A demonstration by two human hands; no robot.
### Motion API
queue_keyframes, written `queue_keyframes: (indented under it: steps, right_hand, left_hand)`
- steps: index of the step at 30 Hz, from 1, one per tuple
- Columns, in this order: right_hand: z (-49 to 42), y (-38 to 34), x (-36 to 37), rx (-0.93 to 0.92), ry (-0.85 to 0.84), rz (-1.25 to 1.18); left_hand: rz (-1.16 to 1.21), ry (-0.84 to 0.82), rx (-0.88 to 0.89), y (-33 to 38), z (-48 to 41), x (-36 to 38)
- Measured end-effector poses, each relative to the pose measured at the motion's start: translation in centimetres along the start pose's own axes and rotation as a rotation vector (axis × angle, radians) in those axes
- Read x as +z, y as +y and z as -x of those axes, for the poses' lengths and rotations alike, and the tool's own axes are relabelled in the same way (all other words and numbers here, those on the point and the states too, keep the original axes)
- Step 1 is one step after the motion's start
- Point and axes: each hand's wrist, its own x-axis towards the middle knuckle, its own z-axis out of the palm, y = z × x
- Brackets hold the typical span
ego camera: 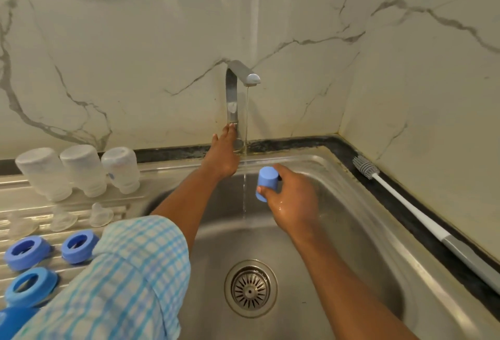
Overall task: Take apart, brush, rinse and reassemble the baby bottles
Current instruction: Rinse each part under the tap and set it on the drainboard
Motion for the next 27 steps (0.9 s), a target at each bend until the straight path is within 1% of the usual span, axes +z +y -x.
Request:
queue_keyframes:
  steps: [3, 5, 8, 11, 15, 16, 17, 18, 20, 21, 22, 23, 24, 25, 26, 27]
  right_hand:
    - [0.4, -0.4, 0.2, -0.013, -0.038, 0.007]
    - [0.3, -0.2, 0.3, 0.011, -0.076, 0.011]
    - [0.0, 0.3, 0.6, 0.105, -0.186, 0.002]
    - [0.3, 0.0, 0.5, 0.098, -0.220, -0.005]
    - [0.5, -1.0, -0.6, 0.081, -0.219, -0.015]
    - [0.4, -1.6, -1.3, 0.058, -0.180, -0.054]
    - [0.3, -2.3, -2.2, 0.013, -0.102, -0.126]
    - [0.7, -3.4, -3.4, -0.046, 0.000, -0.220]
    - [1.6, -5.7, -6.3, -0.196, 0.286, -0.437]
    - [2.1, -6.0, -7.0, -0.246, 0.409, -0.482]
    - [2.5, -5.5, -7.1, -0.241, 0.445, -0.443]
    - [3.2, -4.2, -6.6, -0.200, 0.337, -0.348]
    - [3.8, -3.0, -5.8, -0.068, 0.048, -0.142]
    - [4.7, -1.5, -4.8, 0.102, -0.308, 0.082]
    - [5.2, -0.8, -4.5, 0.182, -0.484, 0.190]
    - [5.0, -1.0, -4.6, 0.186, -0.476, 0.184]
  left_hand:
    - [-0.140, -0.074, -0.006, -0.2, -0.6, -1.2]
    - [-0.179, -0.112, -0.035, -0.7, -0.2, -2.0]
    - [-0.075, -0.131, -0.074, -1.2, 2.7, -1.8]
    - [0.055, -0.075, -0.153, -1.6, 7.5, -0.3]
    - [0.012, -0.045, -0.137, -1.1, 14.6, 0.8]
    - [0.005, -0.033, -0.131, -0.8, 16.0, 0.7]
    - [-0.004, -0.007, -0.136, -0.5, 17.0, 0.6]
    - [-0.014, 0.022, -0.150, -0.3, 18.3, 0.4]
    - [-0.045, 0.042, -0.178, -0.2, 19.9, 0.6]
    - [-0.070, 0.026, -0.188, -0.3, 20.2, 0.6]
    - [-0.087, 0.014, -0.194, -0.4, 20.3, 0.5]
    - [-0.094, 0.012, -0.205, -0.5, 20.5, 0.4]
    - [-0.102, 0.010, -0.210, -0.6, 20.5, 0.3]
    - [-0.109, 0.007, -0.219, -0.6, 20.8, 0.3]
    - [-0.110, 0.011, -0.228, -0.6, 21.0, 0.3]
    - [-0.113, 0.016, -0.228, -0.7, 21.0, 0.2]
